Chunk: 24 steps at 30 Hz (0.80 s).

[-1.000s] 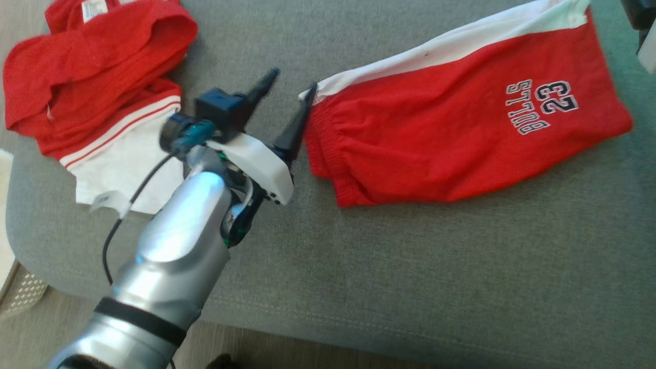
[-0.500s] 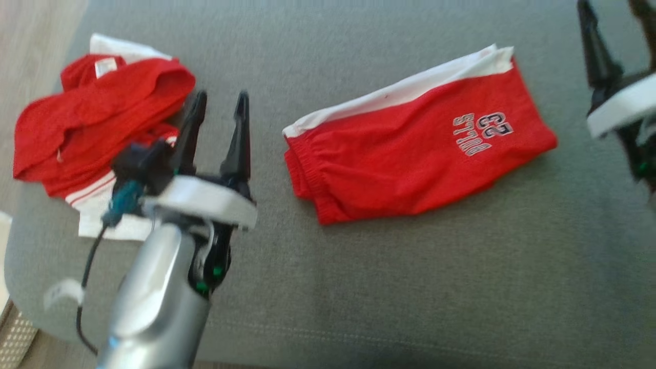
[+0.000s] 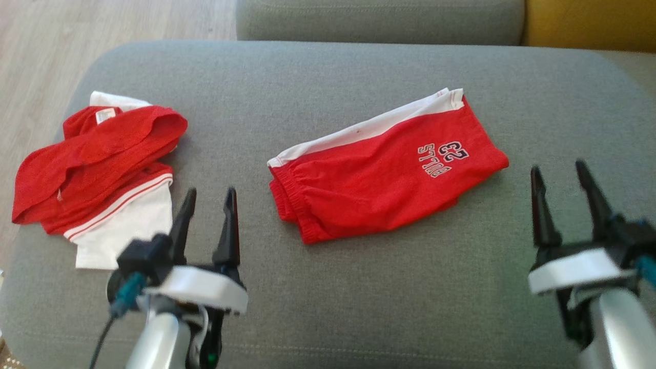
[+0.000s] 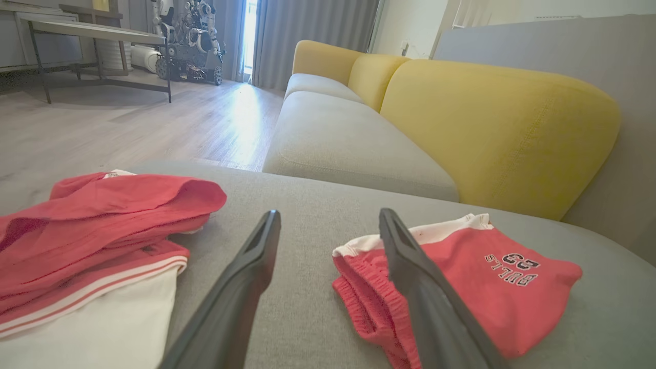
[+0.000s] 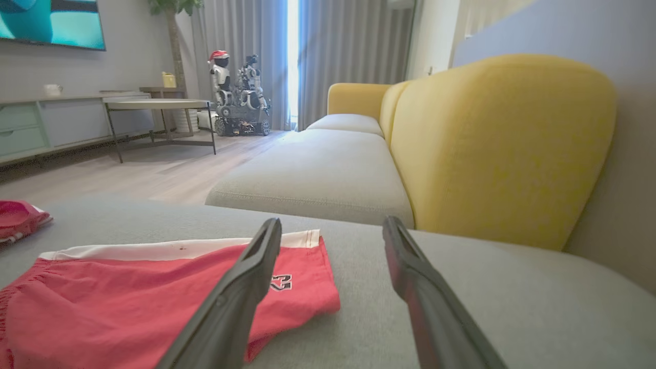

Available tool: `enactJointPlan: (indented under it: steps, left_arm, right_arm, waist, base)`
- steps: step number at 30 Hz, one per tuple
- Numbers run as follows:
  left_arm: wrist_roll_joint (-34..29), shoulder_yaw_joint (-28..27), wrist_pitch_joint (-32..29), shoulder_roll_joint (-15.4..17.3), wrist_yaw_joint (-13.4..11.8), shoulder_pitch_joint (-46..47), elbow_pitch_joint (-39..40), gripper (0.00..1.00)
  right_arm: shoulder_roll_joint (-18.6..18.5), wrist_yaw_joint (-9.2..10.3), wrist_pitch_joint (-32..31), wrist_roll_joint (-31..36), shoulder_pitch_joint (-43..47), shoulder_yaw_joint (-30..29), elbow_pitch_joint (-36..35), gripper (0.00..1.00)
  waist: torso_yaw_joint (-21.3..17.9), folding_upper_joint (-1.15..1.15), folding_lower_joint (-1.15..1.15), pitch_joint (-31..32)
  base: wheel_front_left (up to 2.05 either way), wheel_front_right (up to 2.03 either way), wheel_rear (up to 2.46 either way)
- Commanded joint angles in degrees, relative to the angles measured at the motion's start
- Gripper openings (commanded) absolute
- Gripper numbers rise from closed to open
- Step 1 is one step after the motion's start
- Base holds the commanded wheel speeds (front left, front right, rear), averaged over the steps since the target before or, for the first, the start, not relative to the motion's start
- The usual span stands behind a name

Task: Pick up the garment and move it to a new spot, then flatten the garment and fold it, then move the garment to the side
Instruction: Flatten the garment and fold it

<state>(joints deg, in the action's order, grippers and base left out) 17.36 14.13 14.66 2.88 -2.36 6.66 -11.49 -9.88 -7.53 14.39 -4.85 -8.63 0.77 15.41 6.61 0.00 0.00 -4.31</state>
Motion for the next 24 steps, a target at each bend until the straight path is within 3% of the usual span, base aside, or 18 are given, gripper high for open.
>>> enactJointPlan:
  steps: [1, 10, 24]
  left_arm:
    - [-0.9, -1.8, 0.3, 0.0, -0.2, 0.2, 2.5, 1.0]
    - [-0.3, 0.1, 0.3, 0.0, -0.9, -2.9, 2.1, 1.0]
    - [0.1, 1.3, 0.3, 0.0, -1.0, -1.1, 1.8, 1.0]
  right_arm:
    - [2.3, 0.04, 0.3, 0.6, 0.4, -0.2, -3.6, 1.0]
    - [6.0, 0.04, -1.7, 1.1, 5.4, -2.4, -6.0, 1.0]
    - [6.8, 0.04, -5.3, -0.9, 4.8, -2.9, -5.9, 1.0]
  waist:
    - [-0.2, 0.0, 0.0, 0.5]
    - [-0.3, 0.0, 0.0, 0.6]
    - [1.3, 0.0, 0.0, -1.7]
  base:
    - [0.0, 0.0, 0.0]
    - [0.0, 0.0, 0.0]
    - [0.0, 0.0, 0.0]
